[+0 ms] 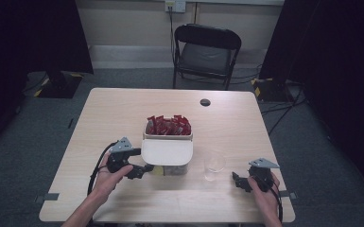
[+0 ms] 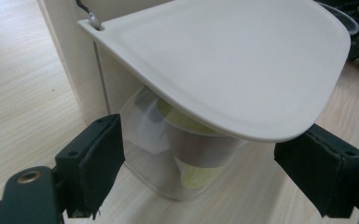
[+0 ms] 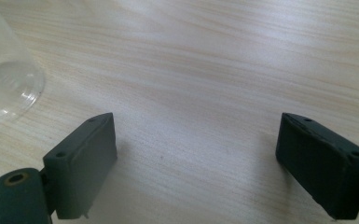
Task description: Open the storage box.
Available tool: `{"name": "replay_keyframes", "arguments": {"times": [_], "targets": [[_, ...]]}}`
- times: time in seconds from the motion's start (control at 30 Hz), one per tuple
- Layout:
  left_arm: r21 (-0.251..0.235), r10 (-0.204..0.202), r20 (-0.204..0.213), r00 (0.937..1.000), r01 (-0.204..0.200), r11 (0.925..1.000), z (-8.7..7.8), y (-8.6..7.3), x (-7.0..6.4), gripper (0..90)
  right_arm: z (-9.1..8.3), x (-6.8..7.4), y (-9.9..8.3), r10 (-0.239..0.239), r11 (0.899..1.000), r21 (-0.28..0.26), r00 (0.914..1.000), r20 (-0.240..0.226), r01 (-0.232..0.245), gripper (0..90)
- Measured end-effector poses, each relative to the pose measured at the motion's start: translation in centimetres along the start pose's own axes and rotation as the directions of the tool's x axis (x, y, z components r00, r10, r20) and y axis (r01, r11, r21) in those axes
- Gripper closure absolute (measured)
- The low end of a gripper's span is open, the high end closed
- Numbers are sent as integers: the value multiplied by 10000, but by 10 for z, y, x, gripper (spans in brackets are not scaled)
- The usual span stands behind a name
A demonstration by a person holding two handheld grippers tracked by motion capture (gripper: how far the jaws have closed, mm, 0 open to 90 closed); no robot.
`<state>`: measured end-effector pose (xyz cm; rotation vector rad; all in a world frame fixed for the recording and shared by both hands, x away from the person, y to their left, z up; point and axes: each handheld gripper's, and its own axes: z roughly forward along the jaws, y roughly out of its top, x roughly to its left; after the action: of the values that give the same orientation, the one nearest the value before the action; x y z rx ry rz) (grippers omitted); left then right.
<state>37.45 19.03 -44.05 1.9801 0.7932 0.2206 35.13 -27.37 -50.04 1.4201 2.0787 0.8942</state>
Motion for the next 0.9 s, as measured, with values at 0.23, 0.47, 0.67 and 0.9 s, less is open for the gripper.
{"name": "replay_keyframes", "arguments": {"times": [0.23,0.47,0.67,0.9], "targets": [[28,241,35,9997,-241,9997,-1,10,-1,156,0,0,0,1,10000,-2,10000,1,-1,118],[-43,208,4,9998,-208,9998,-3,13,0,154,0,0,0,-1,10000,-3,10000,-2,1,119],[-199,138,33,9999,-137,9997,-5,17,1,154,0,0,0,1,10000,-2,10000,-5,-2,119],[-287,104,-84,9999,-107,9995,-10,21,3,155,0,0,0,7,10000,-1,10000,-2,-7,119]]}}
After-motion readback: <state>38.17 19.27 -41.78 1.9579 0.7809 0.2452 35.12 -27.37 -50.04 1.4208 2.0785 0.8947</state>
